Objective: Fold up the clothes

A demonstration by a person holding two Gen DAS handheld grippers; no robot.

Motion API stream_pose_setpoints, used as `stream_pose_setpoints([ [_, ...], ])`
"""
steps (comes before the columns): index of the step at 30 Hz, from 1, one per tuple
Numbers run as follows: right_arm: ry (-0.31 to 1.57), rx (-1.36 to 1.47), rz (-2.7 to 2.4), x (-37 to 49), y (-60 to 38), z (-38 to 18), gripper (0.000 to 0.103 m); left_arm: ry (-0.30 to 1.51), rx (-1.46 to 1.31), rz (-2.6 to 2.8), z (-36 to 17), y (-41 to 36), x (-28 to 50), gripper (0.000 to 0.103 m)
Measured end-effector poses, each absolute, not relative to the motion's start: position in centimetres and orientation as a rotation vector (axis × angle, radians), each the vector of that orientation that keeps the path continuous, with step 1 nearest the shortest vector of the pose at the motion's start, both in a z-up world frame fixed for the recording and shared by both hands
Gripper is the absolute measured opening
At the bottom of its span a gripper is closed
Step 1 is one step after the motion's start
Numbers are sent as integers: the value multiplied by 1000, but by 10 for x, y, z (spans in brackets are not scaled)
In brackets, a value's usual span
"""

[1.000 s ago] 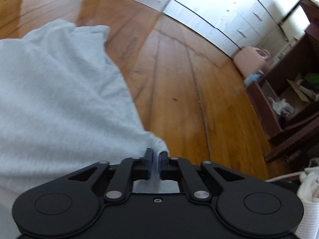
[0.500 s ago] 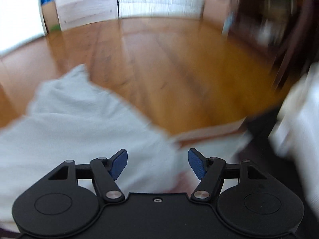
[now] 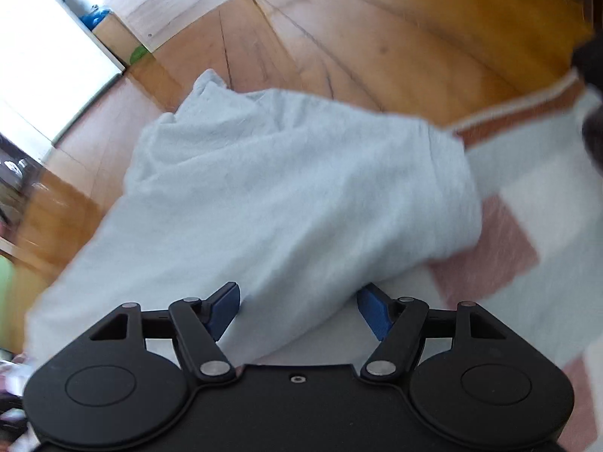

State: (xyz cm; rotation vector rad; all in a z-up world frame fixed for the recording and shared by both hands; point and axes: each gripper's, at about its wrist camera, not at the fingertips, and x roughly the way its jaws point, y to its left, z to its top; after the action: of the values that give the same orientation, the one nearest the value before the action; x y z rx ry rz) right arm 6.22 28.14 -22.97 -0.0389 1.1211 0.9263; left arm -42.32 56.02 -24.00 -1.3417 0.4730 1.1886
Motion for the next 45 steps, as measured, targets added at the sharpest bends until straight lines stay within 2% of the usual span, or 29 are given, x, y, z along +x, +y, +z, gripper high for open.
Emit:
stream_pose_setpoints([
  [4, 1012, 55, 928, 65, 265, -236, 78, 507, -1271, 1201, -236, 561, -419, 10],
  [6, 956, 20, 934, 67, 262, -229, 68, 524, -1235, 1207, -234, 562, -418, 10],
  [7, 928, 3, 937, 68, 260, -226, 43, 534, -1216, 1204, -234, 564, -415, 8],
  [8, 900, -15, 939, 68, 258, -222, 13, 544, -1179, 1206, -228, 564, -414, 5],
  [10, 843, -49, 944, 70, 255, -215, 9, 565, -1102, 1210, -216, 564, -413, 4],
  [11, 814, -63, 949, 70, 252, -210, 1, 575, -1064, 1211, -210, 564, -413, 4],
  [14, 734, -82, 1004, 54, 222, -183, 1, 586, -1057, 1262, -202, 560, -426, 1],
  [21, 903, -239, 950, 52, 193, -211, 2, 609, -1048, 1382, -185, 550, -459, 0],
  [23, 925, -304, 897, 56, 191, -218, 2, 615, -1044, 1416, -181, 547, -468, 3],
  [25, 914, -352, 831, 58, 193, -213, 4, 656, -994, 1341, -178, 545, -442, 4],
  [27, 853, -422, 756, 60, 195, -206, 15, 695, -941, 1261, -175, 543, -414, 11],
  [29, 760, -505, 674, 63, 196, -198, 36, 733, -888, 1180, -173, 542, -386, 39],
  [31, 708, -498, 667, 70, 194, -185, 37, 769, -834, 1099, -170, 540, -358, 47],
  [34, 777, -358, 854, 86, 214, -158, 40, 819, -753, 977, -166, 538, -316, 53],
  [37, 887, -280, 1098, 105, 258, -131, 50, 836, -688, 838, -157, 543, -267, 54],
  [41, 983, -433, 1296, 121, 331, -113, 53, 824, -539, 700, -139, 562, -189, 65],
  [45, 998, -609, 1295, 135, 378, -115, 53, 840, -452, 581, -137, 585, -107, 66],
])
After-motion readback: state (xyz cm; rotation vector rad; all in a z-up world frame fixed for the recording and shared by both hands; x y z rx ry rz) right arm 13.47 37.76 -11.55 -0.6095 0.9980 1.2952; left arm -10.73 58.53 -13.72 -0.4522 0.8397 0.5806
